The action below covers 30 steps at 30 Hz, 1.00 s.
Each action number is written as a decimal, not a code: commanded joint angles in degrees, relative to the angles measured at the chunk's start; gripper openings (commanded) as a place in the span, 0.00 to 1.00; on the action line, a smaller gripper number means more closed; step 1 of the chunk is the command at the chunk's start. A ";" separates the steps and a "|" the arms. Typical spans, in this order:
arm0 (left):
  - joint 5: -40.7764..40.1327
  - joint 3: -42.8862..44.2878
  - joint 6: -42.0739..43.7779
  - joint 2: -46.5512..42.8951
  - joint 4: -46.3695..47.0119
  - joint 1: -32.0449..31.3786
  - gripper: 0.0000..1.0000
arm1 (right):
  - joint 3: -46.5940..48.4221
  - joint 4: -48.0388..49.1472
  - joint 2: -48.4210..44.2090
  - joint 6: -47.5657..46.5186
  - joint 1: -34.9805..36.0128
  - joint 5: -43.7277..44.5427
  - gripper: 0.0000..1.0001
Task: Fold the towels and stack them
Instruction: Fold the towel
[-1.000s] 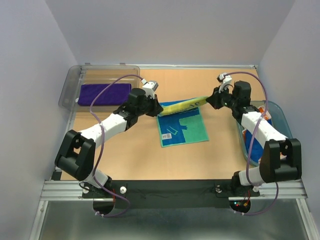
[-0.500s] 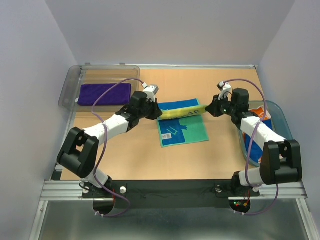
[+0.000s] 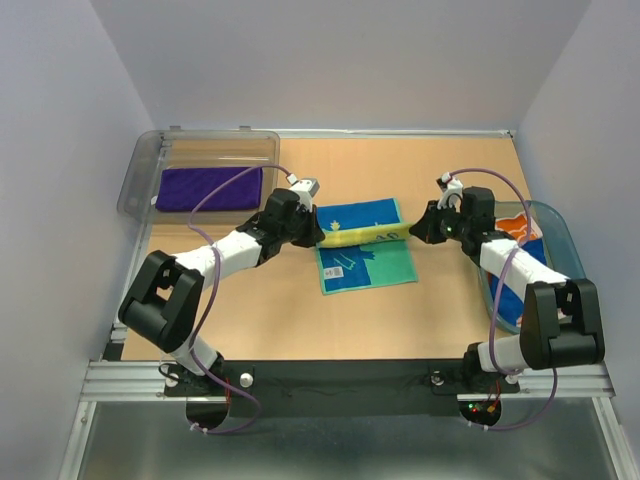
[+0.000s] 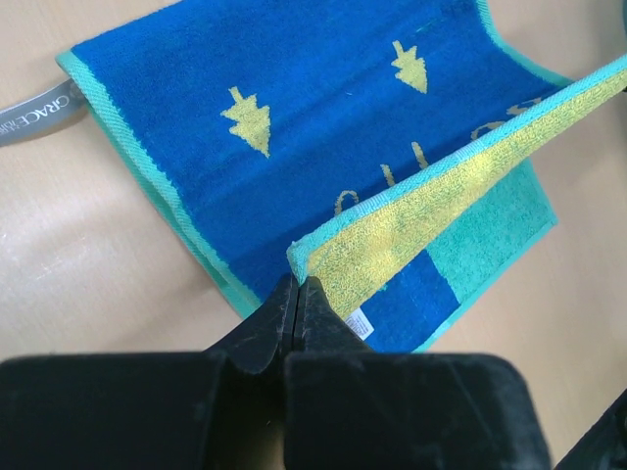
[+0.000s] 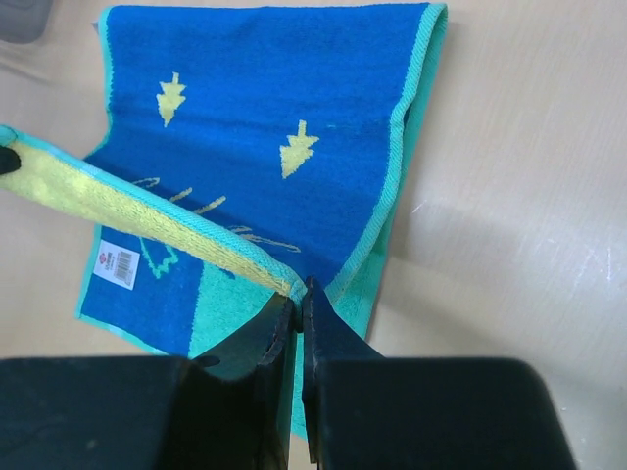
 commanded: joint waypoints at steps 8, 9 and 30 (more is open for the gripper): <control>-4.07 -0.40 0.20 -3.62 -4.99 0.26 0.00 | -0.14 1.89 -2.53 3.23 -0.78 1.46 0.07; -3.90 -0.75 0.03 -3.80 -5.07 0.26 0.00 | -0.40 1.89 -2.80 3.49 -0.78 1.73 0.07; -3.72 -6.73 -3.32 -3.36 -3.41 -1.67 0.00 | -5.23 1.97 -5.00 6.31 -0.78 5.68 0.06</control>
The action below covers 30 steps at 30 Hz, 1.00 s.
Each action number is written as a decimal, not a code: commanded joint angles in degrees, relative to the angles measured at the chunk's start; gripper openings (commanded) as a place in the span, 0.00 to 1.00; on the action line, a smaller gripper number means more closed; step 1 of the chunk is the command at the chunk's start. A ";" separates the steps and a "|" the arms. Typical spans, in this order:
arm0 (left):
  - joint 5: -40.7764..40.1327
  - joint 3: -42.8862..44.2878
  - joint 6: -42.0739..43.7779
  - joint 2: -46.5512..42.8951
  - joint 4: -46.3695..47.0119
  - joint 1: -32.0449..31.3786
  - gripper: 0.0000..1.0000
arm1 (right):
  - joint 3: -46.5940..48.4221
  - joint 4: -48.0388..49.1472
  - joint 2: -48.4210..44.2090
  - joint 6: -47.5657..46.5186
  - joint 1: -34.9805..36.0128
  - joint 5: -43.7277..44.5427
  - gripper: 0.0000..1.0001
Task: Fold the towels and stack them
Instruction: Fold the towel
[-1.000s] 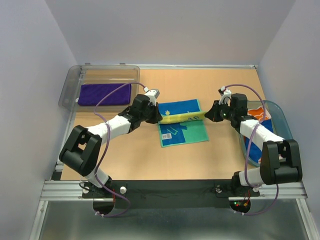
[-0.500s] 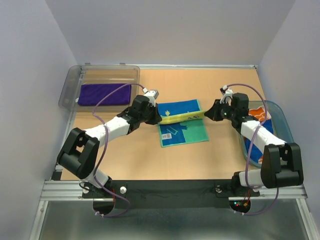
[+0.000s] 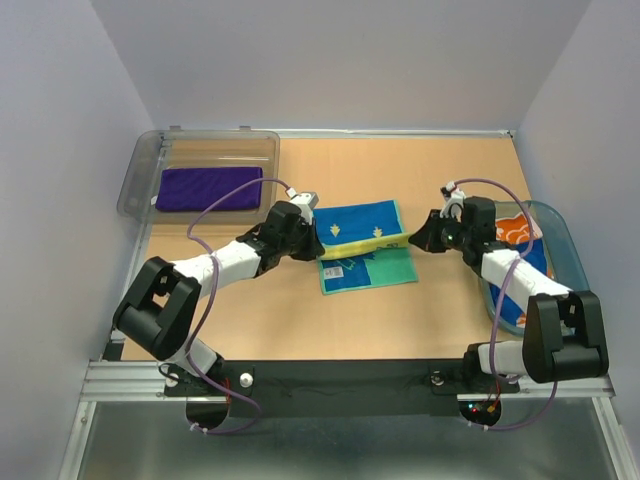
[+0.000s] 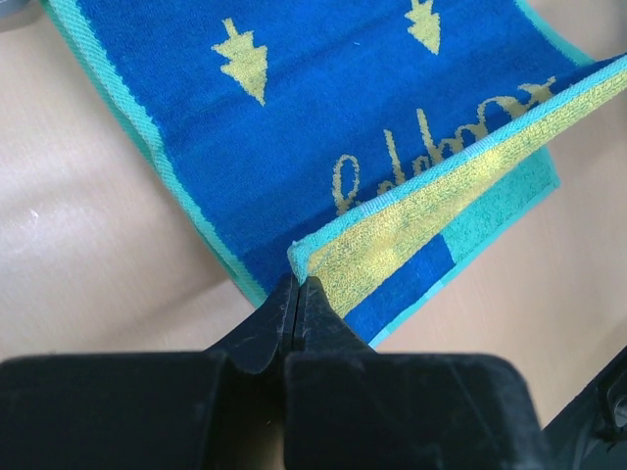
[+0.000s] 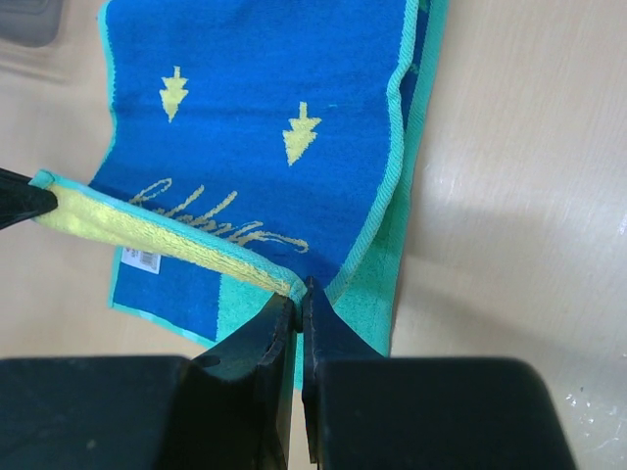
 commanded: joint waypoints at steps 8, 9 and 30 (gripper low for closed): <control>-3.37 -3.39 -0.54 3.02 -0.91 -0.06 0.00 | -0.95 2.22 2.36 0.01 -0.76 6.14 0.07; -3.11 -3.57 -0.72 3.19 -0.47 -0.15 0.00 | -0.95 2.22 2.54 -0.08 -0.76 6.50 0.07; -3.99 -4.36 -3.27 0.04 -1.96 -0.94 0.00 | -0.08 2.04 -0.01 1.06 -0.76 7.47 0.07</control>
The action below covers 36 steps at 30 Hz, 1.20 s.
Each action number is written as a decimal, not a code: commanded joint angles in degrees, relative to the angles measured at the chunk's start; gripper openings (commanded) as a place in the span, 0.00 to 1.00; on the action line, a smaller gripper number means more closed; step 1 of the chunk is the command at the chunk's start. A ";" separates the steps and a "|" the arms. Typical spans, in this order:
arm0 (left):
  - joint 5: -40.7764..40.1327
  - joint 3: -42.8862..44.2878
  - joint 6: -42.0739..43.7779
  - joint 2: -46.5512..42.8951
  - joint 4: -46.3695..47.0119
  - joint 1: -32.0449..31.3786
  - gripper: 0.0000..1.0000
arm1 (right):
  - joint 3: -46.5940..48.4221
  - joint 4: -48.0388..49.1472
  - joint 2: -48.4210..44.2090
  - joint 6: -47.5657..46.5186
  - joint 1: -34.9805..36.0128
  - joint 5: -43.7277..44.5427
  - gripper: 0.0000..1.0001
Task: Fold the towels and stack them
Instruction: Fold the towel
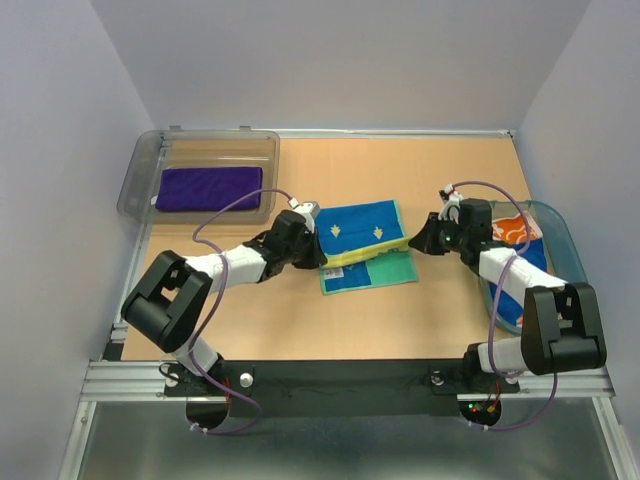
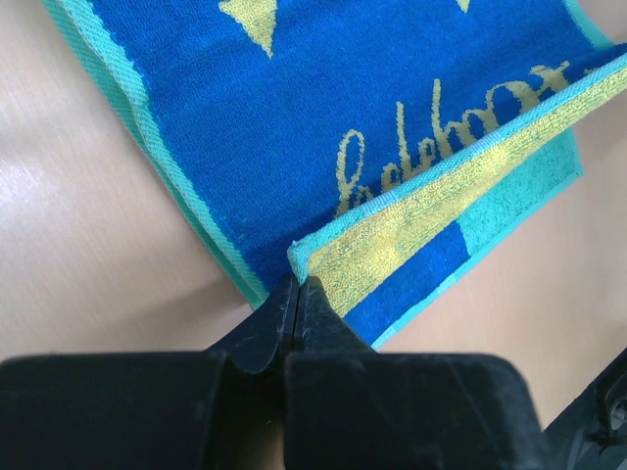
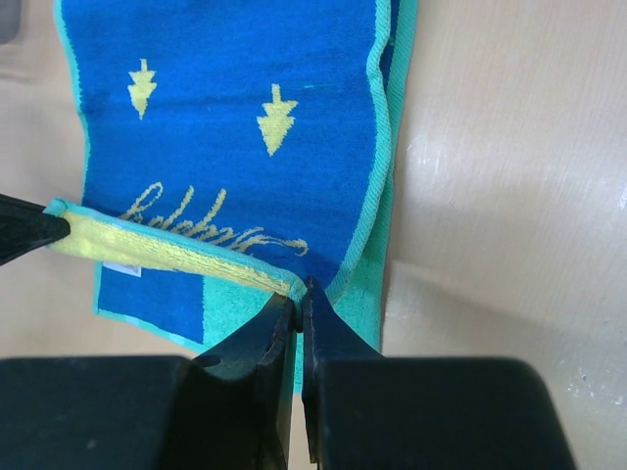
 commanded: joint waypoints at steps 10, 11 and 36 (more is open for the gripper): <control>-4.34 -2.11 0.53 -6.50 -7.43 0.46 0.00 | -0.93 2.06 -4.96 0.63 -1.15 4.84 0.07; -4.34 -2.29 0.36 -6.32 -7.35 0.28 0.00 | -1.20 2.06 -5.22 0.63 -1.07 4.93 0.07; -0.30 -8.97 -5.44 -10.18 -5.85 -4.02 0.70 | -1.73 -4.35 -7.67 0.03 -0.98 1.87 0.38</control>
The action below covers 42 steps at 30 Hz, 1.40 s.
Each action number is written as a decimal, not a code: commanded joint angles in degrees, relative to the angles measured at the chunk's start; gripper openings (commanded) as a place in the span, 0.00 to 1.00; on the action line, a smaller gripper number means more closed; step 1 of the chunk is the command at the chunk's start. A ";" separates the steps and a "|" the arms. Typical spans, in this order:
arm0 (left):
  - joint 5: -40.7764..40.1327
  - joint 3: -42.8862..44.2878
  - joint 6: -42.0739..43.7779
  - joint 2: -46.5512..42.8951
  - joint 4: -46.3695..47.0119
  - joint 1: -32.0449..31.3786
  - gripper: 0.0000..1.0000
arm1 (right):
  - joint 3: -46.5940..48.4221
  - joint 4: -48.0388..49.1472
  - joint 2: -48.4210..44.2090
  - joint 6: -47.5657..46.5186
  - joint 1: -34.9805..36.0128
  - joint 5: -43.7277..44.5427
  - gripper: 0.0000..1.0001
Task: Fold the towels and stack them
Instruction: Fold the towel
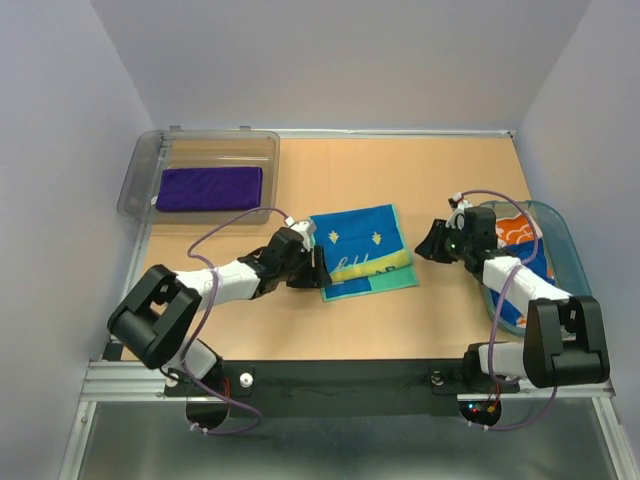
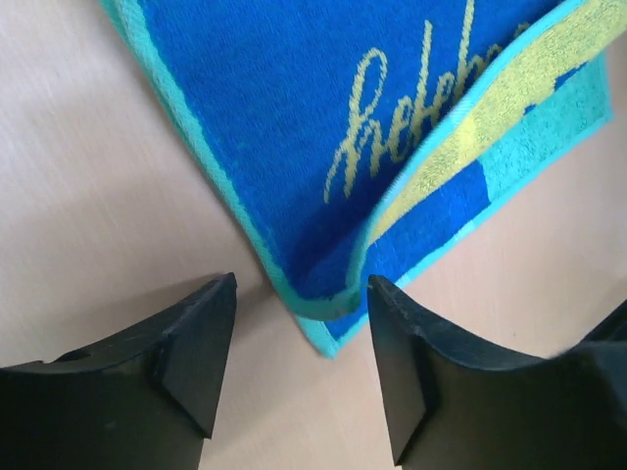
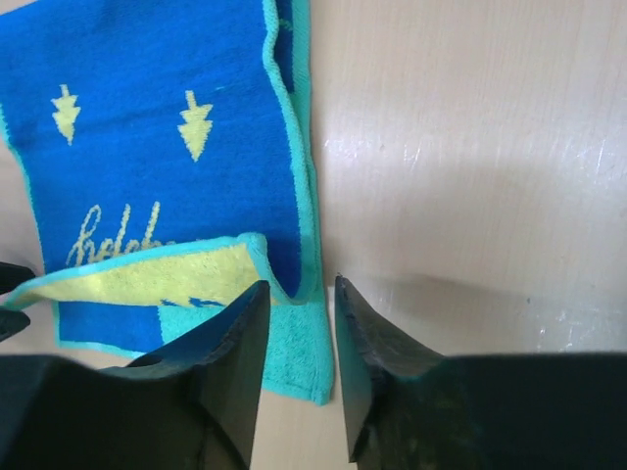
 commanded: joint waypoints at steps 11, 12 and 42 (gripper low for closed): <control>-8.71 6.58 0.81 -11.63 -12.55 -1.29 0.76 | 15.04 -9.31 2.35 -7.40 12.13 9.00 0.41; -8.89 7.03 0.90 -10.93 -13.00 -1.21 0.75 | 15.83 -9.48 4.71 -6.79 13.61 9.45 0.41; -7.13 4.75 -8.68 4.81 -15.11 -8.76 0.23 | 0.02 -13.18 2.19 7.89 16.97 15.60 0.34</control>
